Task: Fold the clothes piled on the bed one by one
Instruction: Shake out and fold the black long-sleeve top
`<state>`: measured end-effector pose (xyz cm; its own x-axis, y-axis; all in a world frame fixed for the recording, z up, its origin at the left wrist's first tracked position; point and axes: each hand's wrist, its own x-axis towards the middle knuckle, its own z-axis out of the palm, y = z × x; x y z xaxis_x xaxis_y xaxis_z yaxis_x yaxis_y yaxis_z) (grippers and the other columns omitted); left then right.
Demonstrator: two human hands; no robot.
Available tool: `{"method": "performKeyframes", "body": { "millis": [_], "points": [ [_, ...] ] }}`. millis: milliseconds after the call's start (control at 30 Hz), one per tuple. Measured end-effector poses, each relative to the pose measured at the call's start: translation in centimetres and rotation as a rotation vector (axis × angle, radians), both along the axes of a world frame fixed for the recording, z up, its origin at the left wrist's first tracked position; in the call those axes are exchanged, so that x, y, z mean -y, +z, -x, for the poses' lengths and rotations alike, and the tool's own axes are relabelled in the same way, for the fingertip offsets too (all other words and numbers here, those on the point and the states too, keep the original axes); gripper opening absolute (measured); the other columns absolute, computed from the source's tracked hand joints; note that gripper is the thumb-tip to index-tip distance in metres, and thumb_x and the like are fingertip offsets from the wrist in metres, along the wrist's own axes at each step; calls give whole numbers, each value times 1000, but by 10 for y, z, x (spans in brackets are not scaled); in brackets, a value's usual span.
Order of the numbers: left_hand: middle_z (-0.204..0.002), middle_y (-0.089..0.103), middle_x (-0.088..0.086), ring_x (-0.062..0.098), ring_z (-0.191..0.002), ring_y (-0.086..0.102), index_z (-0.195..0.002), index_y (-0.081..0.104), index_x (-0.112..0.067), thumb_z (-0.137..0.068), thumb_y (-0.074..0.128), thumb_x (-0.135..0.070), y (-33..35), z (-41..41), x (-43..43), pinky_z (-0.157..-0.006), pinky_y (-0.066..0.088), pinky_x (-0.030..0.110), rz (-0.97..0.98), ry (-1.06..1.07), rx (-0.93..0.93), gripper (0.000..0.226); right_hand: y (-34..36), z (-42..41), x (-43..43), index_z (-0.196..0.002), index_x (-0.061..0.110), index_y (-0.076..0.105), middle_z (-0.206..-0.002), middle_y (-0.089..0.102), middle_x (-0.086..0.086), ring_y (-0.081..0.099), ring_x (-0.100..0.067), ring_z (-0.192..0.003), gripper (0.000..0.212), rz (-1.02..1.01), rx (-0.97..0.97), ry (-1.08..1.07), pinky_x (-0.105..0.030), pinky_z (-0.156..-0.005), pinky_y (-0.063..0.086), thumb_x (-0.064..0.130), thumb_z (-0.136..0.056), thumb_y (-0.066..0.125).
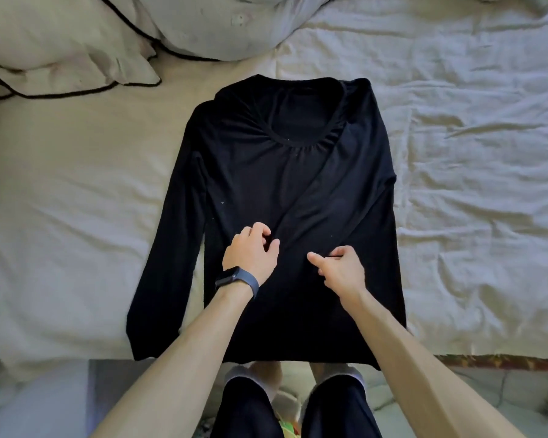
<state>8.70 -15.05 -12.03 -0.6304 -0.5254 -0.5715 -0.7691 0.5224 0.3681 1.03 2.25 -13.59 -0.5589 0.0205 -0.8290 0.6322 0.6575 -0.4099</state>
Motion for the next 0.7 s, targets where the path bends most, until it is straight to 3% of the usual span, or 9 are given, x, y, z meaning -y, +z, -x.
{"method": "performKeyframes", "body": {
  "millis": [200,333,433,533,600,700],
  "points": [
    [-110,58,-6,19,-99,52,-113,58,-28,-99,51,-43,4,-89,-11,-81,48,36,106,29,16,22,7,-40,0,-115,25,55,-93,72,9,69,-10,-90,36,-21,-135,-103,-34,-84,56,39,-88,76],
    [-103,58,-9,20,-90,59,-112,52,-29,-101,46,-44,9,-121,-9,-75,47,35,-46,173,27,20,16,-66,9,-107,29,56,-91,71,10,73,-3,-78,39,57,-106,-111,-29,-75,59,48,-82,79],
    [-85,61,-10,20,-78,59,-104,50,-28,-101,43,-48,7,-145,-6,-70,44,34,-61,218,93,21,18,-98,18,-101,26,59,-88,74,9,73,-2,-77,43,68,9,71,-28,-71,61,53,-78,82],
    [-76,64,-1,18,-66,65,-90,53,-24,-103,35,-47,1,-168,1,-63,52,34,-216,373,94,32,17,-130,26,-95,18,64,-83,76,8,73,-2,-74,41,62,82,158,-29,-69,62,52,-79,81],
    [-86,68,-2,14,-67,70,-93,58,-27,-104,39,-38,-4,-181,4,-66,57,29,-347,425,81,24,15,-148,30,-92,18,67,-78,76,9,73,-4,-74,38,65,117,179,-29,-68,62,52,-81,80],
    [-91,71,-4,19,-81,70,-89,62,-33,-101,49,-39,-7,-188,7,-79,57,37,-417,385,90,19,13,-167,36,-89,17,67,-79,74,8,72,-2,-72,36,66,111,170,-28,-63,60,51,-84,77]
  ]
}}
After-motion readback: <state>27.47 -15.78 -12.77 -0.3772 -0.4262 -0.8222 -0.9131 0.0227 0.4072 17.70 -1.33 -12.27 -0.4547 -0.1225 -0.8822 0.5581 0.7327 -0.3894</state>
